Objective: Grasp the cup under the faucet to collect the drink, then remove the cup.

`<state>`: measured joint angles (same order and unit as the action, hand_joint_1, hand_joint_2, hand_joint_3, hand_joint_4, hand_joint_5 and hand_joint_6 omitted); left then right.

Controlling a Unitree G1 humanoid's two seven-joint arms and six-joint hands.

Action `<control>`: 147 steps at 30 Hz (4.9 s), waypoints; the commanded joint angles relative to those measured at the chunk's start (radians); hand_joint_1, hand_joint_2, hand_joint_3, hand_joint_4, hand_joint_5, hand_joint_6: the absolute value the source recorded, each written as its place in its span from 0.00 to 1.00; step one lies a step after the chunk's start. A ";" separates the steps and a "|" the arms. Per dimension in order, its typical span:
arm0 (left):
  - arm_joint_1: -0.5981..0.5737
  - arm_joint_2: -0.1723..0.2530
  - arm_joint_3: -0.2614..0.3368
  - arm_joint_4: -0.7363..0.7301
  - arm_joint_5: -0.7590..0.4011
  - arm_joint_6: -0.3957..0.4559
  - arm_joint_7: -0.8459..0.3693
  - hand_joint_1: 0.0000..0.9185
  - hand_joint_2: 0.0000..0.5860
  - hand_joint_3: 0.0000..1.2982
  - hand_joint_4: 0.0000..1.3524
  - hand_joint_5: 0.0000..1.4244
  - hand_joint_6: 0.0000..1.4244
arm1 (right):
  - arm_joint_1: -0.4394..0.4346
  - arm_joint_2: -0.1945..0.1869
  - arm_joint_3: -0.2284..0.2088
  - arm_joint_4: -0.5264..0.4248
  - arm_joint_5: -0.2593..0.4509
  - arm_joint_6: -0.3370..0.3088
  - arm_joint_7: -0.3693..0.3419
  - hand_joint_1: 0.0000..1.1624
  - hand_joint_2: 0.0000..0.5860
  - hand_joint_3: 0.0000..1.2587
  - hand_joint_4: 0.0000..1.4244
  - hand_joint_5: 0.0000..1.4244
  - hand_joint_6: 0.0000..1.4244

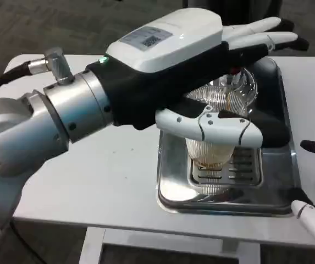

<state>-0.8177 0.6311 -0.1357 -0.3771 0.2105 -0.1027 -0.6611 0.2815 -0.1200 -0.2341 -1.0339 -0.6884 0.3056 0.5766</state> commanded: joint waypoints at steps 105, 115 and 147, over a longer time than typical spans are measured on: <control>0.049 0.071 0.028 -0.053 -0.014 0.012 -0.061 0.00 0.18 0.09 0.01 0.04 0.09 | -0.351 -0.029 0.311 0.471 0.326 -0.100 -0.513 0.46 0.48 0.04 0.04 0.09 0.15; 0.056 0.074 0.035 -0.042 -0.017 0.001 -0.057 0.00 0.18 0.09 0.01 0.04 0.09 | -0.383 -0.023 0.319 0.509 0.327 -0.096 -0.522 0.46 0.48 0.04 0.04 0.09 0.15; 0.056 0.076 0.039 0.056 -0.035 -0.070 -0.042 0.00 0.18 0.09 0.01 0.04 0.09 | -0.437 0.002 0.327 0.566 0.322 -0.083 -0.539 0.45 0.48 0.05 0.04 0.09 0.15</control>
<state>-0.7877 0.6855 -0.0899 -0.3426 0.1649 -0.1718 -0.6782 -0.1542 -0.1270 0.0871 -0.4765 -0.3654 0.2211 0.0490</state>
